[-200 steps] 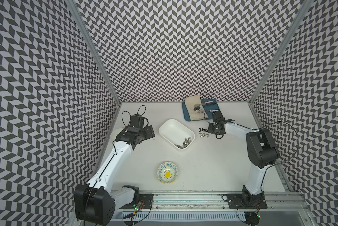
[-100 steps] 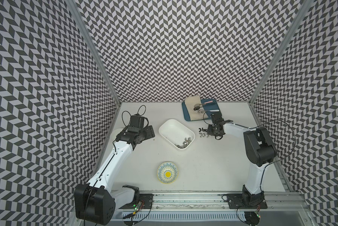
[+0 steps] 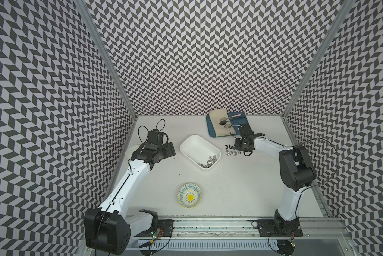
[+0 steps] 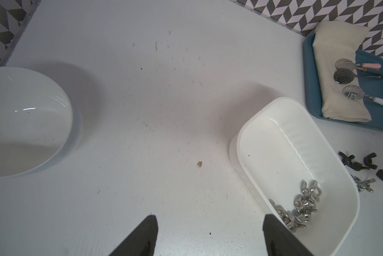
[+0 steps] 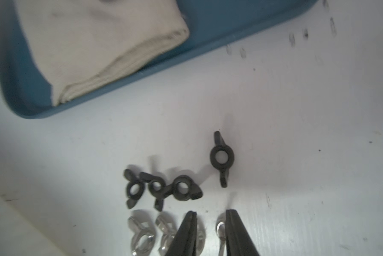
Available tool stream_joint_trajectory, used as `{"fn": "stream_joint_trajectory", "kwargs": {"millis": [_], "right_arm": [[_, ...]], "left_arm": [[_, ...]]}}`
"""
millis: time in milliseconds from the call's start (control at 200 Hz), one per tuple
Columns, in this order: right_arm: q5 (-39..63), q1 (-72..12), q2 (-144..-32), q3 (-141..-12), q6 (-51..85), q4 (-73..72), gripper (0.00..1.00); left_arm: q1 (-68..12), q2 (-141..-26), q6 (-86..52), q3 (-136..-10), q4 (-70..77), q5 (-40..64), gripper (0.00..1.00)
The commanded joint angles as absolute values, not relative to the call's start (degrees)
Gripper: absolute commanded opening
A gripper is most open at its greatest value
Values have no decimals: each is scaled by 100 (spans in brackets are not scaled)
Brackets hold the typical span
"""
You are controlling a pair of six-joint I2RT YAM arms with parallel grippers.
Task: Take out the wing nut from the storage box
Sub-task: Place the wing nut at the center of the board.
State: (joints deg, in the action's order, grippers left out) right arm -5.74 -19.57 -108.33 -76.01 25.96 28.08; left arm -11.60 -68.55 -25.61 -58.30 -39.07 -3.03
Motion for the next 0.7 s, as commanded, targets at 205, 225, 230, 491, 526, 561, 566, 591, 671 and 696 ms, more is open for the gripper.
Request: {"fn": "stream_joint_trajectory", "kwargs": {"millis": [205, 225, 230, 491, 526, 561, 566, 591, 671, 696], "right_arm": [[-682, -3412, -10564, -8420, 2580, 3176, 29], [-676, -3509, -10599, -8491, 2563, 3203, 29], [-668, -3530, -10608, -8513, 2561, 3205, 29], [-470, -4138, -11542, -9564, 2046, 3909, 29], [-508, -4165, -11646, -9629, 1998, 3998, 29], [-528, -4190, -11732, -9663, 1967, 4041, 29], [-532, -4191, -11741, -9665, 1959, 4047, 29], [-549, -4201, -11786, -9668, 1951, 4058, 29], [-527, -4211, -11915, -9675, 1934, 4093, 29], [-521, -4219, -11970, -9677, 1929, 4111, 29]], "left_arm": [[-1132, -6838, -2619, -5845, -3743, -229, 79], [-1131, -6838, -2619, -5845, -3744, -229, 79], [-1128, -6838, -2619, -5845, -3744, -229, 79], [-1134, -6770, -2622, -5758, -3771, -237, 79], [-1129, -6752, -2628, -5741, -3774, -242, 79], [-1125, -6734, -2624, -5734, -3779, -255, 79], [-1130, -6733, -2626, -5732, -3779, -255, 79], [-1128, -6716, -2627, -5716, -3787, -263, 79], [-1126, -6682, -2634, -5688, -3786, -292, 79], [-1125, -6680, -2637, -5683, -3788, -294, 79]]}}
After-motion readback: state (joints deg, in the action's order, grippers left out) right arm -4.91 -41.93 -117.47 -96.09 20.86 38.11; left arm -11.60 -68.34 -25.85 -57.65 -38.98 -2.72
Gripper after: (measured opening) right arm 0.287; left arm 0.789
